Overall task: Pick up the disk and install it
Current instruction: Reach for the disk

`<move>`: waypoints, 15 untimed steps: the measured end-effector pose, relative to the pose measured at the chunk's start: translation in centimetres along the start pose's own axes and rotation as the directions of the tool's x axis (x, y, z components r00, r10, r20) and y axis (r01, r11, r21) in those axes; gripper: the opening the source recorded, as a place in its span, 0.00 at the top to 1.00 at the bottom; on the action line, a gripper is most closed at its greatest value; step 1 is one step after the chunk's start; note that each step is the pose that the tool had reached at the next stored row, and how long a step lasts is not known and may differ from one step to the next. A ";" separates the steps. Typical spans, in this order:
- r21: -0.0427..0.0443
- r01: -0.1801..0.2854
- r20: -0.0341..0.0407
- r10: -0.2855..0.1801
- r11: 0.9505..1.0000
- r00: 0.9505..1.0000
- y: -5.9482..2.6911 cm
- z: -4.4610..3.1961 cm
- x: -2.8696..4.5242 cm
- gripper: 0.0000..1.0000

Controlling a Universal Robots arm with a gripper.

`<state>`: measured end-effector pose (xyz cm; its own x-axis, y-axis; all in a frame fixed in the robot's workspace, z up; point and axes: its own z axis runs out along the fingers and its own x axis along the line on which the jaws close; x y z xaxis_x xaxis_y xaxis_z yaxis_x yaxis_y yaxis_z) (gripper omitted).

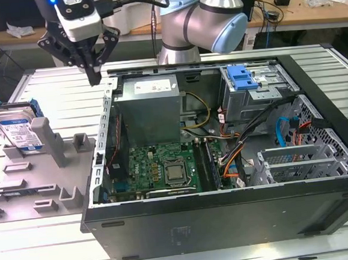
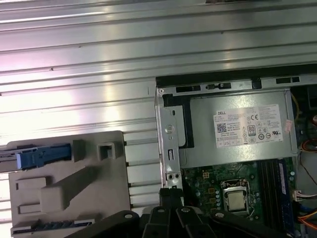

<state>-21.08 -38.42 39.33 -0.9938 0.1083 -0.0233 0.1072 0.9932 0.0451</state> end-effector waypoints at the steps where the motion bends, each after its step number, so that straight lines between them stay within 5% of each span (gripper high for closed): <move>1: 0.000 -0.001 0.000 0.001 1.000 1.000 0.07 -0.01 0.22 0.89; 8: 0.000 -0.009 0.000 0.009 1.000 1.000 0.84 -0.02 2.15 0.89; 15: 0.000 -0.016 0.001 0.016 1.000 1.000 1.05 -0.08 5.25 0.89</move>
<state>-26.19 -36.81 39.33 -0.9919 0.1246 -0.0233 0.1234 0.9913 0.0451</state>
